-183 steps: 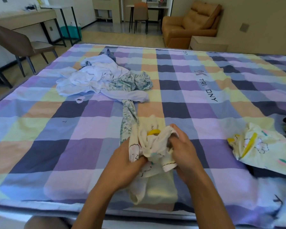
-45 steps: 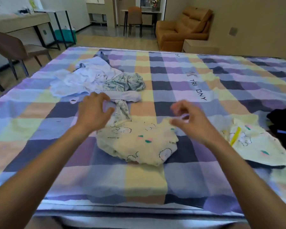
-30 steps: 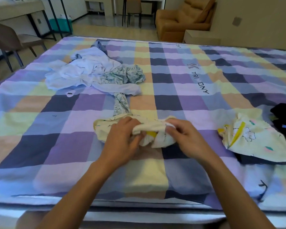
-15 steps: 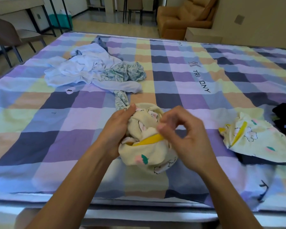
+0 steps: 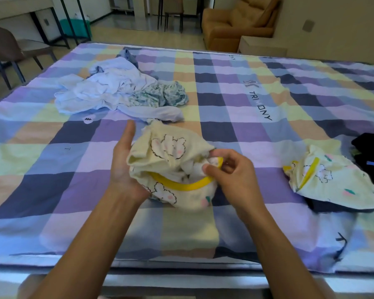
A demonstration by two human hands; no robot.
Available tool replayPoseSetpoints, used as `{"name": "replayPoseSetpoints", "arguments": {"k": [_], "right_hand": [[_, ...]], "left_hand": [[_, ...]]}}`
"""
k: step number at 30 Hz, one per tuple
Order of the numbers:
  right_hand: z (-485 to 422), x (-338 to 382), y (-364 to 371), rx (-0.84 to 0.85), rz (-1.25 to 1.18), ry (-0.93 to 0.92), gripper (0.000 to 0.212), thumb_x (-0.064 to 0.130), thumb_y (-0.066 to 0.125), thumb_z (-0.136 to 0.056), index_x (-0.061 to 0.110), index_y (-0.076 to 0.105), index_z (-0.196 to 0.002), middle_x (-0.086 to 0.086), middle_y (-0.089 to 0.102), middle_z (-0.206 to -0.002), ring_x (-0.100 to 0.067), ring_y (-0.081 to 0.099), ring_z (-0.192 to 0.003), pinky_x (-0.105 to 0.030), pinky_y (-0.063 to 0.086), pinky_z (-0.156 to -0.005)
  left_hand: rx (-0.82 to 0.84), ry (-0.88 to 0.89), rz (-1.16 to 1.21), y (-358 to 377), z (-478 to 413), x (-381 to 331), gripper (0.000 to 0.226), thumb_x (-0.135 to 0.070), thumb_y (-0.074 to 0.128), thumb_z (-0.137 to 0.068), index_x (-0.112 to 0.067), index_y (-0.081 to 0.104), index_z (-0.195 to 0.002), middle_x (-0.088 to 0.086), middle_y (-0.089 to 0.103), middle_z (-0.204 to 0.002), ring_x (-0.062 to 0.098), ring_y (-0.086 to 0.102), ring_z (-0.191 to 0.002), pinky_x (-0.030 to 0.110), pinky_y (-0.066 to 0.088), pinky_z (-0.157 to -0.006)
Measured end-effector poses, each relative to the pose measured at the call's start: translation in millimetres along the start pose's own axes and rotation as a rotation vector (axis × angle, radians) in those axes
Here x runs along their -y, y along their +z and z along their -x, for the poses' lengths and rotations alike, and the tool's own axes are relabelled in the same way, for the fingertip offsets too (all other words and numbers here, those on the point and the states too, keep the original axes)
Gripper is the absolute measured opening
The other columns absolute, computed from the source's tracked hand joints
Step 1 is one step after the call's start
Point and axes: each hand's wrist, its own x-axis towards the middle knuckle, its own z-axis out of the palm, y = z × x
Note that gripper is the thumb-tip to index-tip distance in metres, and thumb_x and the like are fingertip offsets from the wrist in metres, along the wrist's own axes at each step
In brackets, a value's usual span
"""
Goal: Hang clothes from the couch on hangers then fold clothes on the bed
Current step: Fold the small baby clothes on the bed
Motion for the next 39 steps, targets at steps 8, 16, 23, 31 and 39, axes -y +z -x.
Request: {"name": "replayPoseSetpoints", "arguments": {"k": [8, 16, 23, 31, 39], "right_hand": [[-4, 25, -16, 0.069, -0.358, -0.104, 0.025, -0.002, 0.07, -0.074, 0.021, 0.066, -0.084, -0.001, 0.068, -0.081, -0.018, 0.062, -0.079, -0.026, 0.051, -0.066], [-4, 68, -30, 0.333, -0.351, -0.305, 0.017, 0.013, 0.068, -0.067, 0.022, 0.066, -0.082, -0.005, 0.057, -0.074, -0.023, 0.05, -0.068, -0.026, 0.044, -0.062], [-25, 102, -65, -0.154, 0.63, -0.527, 0.037, -0.005, 0.061, -0.073, 0.021, 0.061, -0.1, -0.004, 0.058, -0.075, -0.024, 0.054, -0.067, -0.042, 0.047, -0.061], [-50, 168, -55, -0.298, 0.721, -0.682, 0.019, 0.011, 0.046, -0.062, 0.02, 0.055, -0.076, 0.008, 0.052, -0.066, -0.026, 0.052, -0.073, -0.036, 0.042, -0.062], [-62, 182, -66, -0.427, 1.113, -0.683, 0.029, 0.003, 0.051, -0.07, 0.02, 0.056, -0.093, -0.005, 0.057, -0.087, -0.041, 0.055, -0.087, -0.037, 0.035, -0.068]], "left_hand": [[-0.527, 0.678, -0.98, 19, 14, -13, 0.021, -0.046, 0.055, -0.087, -0.027, 0.059, -0.092, 0.001, 0.067, -0.101, 0.012, 0.06, -0.089, 0.028, 0.044, -0.08], [-0.176, 0.588, -1.95, 30, -3, 24, 0.028, -0.038, 0.069, -0.088, -0.028, 0.055, -0.11, -0.008, 0.058, -0.107, 0.017, 0.056, -0.096, 0.04, 0.05, -0.074], [-0.328, 0.829, -1.938, 66, 4, -30, 0.027, -0.024, 0.051, -0.095, -0.014, 0.047, -0.071, 0.001, 0.051, -0.06, 0.03, 0.052, -0.063, 0.037, 0.034, -0.055], [-0.408, 1.098, -2.042, 141, 6, -71, 0.013, -0.024, 0.05, -0.093, -0.02, 0.06, -0.1, 0.004, 0.065, -0.092, 0.036, 0.055, -0.087, 0.038, 0.036, -0.068], [-0.497, 0.819, -2.215, 107, -15, -73, 0.016, -0.013, 0.053, -0.085, -0.022, 0.06, -0.096, 0.011, 0.062, -0.095, 0.044, 0.058, -0.092, 0.039, 0.035, -0.066]]}}
